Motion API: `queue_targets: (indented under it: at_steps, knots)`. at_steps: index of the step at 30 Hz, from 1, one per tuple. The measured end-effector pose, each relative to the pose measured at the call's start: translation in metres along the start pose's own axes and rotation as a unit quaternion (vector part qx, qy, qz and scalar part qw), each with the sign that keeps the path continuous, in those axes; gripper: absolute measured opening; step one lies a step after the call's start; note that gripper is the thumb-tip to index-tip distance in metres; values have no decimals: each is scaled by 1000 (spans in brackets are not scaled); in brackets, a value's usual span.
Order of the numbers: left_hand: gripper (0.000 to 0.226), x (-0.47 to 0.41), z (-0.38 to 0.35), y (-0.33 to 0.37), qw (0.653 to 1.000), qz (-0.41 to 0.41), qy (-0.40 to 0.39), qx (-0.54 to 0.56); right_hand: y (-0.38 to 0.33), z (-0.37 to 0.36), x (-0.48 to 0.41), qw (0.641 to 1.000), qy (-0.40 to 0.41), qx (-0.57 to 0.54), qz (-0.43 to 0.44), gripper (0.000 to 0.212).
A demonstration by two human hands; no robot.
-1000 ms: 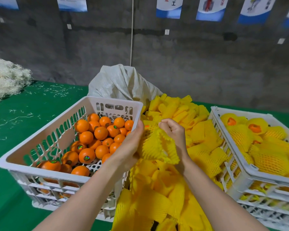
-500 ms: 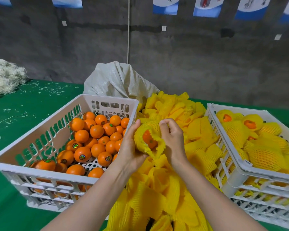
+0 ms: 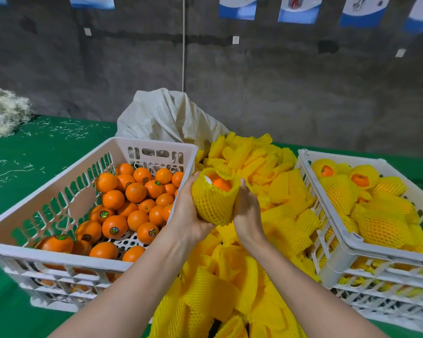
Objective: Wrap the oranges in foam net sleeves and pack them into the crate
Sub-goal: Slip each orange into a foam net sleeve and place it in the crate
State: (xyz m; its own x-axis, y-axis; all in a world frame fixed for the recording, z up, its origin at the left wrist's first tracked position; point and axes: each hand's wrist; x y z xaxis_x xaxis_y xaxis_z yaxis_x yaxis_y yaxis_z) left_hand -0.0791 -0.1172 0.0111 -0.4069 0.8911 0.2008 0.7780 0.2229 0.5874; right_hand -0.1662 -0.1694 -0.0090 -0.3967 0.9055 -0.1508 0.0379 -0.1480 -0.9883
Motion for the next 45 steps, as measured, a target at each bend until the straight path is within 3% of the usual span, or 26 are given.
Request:
queue_targets:
  at_steps: [3,5,9,15,19,25,32,35,38,40,42,45]
  knots:
    - [37,-4,1,0,991,-88,73,-66,-2,5,-2,999,-8,47,9,46]
    - [31,-5,1,0,976,-141,134,-96,-6,5,-3,997,-32,11,-67,36]
    - [19,-6,-4,-4,948,-203,192,-150,-13,0,-4,978,-82,-71,-179,45]
    - [31,-7,-1,-8,908,-294,163,-251,-17,3,-3,938,-126,-168,-275,52]
    - [34,-7,4,-11,923,-287,103,-233,-21,3,1,920,-96,-195,-327,47]
    - [41,-12,9,-7,921,-300,55,-244,-26,5,1,898,-108,-241,-351,54]
    - [33,-7,7,-7,918,-289,4,-271,-24,5,2,905,-129,-279,-295,47]
    - [26,-7,8,-5,887,-307,39,-342,-19,8,4,925,-132,-257,-247,29]
    - [28,-7,12,1,854,-335,60,-393,-14,8,6,964,-92,-179,-176,29]
    - [42,-2,10,7,878,-272,64,-388,-15,9,8,988,-31,-112,-104,38]
    - [59,4,5,12,936,-116,66,-327,-12,13,9,999,25,-31,-17,46]
    - [63,12,1,14,968,4,-21,-249,-5,16,9,997,21,77,22,52]
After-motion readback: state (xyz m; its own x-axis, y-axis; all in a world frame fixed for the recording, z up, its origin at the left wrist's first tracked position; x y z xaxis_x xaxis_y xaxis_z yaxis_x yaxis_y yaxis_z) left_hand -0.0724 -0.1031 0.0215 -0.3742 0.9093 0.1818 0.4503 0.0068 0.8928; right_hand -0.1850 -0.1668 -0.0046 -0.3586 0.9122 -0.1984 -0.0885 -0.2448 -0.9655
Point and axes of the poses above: each hand's wrist, its own x-axis away from the middle knuckle, its own z-axis out of the back of the hand, y = z × x, and after that the axes turned 9 degrees about -z, right-handed
